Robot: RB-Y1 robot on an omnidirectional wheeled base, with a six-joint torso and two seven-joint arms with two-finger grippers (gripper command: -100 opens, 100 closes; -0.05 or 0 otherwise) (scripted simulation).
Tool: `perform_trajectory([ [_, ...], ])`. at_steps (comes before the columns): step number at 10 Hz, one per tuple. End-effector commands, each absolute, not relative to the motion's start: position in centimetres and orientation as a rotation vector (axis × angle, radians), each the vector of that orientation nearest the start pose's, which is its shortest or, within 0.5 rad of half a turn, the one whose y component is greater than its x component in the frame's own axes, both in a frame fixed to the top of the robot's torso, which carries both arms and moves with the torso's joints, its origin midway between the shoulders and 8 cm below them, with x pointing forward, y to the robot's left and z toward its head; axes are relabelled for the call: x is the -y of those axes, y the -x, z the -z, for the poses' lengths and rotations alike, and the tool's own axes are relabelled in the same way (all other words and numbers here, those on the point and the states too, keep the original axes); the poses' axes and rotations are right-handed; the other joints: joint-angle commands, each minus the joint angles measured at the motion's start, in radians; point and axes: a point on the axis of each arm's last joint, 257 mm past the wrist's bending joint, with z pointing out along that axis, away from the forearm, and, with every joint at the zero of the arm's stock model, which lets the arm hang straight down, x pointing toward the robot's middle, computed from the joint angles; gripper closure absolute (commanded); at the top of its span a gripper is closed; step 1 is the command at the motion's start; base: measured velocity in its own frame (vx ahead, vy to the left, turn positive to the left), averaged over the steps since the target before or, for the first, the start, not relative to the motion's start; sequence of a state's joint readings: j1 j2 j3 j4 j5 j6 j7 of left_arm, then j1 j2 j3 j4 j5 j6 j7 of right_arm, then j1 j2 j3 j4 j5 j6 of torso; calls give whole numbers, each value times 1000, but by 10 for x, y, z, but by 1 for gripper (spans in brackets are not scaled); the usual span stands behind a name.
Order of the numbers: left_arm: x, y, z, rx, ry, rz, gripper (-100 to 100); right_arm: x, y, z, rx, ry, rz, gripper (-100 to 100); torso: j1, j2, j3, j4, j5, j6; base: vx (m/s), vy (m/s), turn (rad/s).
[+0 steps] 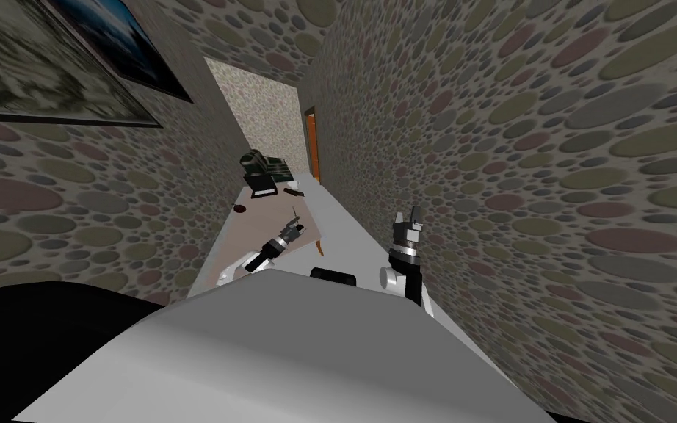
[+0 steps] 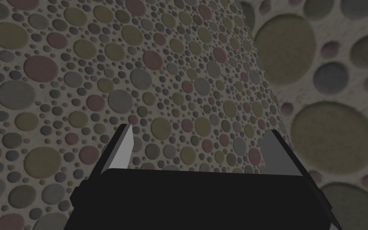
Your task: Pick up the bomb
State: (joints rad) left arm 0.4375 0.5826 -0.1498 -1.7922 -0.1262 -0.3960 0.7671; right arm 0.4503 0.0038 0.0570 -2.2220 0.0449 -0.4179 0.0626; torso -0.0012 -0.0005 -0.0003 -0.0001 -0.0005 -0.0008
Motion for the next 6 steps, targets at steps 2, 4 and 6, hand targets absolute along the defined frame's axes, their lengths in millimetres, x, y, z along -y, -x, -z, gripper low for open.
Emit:
perform_trajectory([
  [2, -281, -388, 266, -1418, 1256, 1561, -100, 253, -375, 2, -723, -686, -1269, 0, 0, 0, 0, 0, 0, 1, 24, -16, -146],
  [4, -292, -382, 290, -1457, 1333, 1530, -100, 253, -375, 2, -723, -686, -1269, 0, 1, -1, 0, 0, 0, 1, 27, -13, -139],
  [6, -305, -375, 312, -1492, 1405, 1490, -100, 253, -375, 2, -723, -686, -1269, 0, 0, -1, 0, 0, 0, 1, 33, -12, -151],
])
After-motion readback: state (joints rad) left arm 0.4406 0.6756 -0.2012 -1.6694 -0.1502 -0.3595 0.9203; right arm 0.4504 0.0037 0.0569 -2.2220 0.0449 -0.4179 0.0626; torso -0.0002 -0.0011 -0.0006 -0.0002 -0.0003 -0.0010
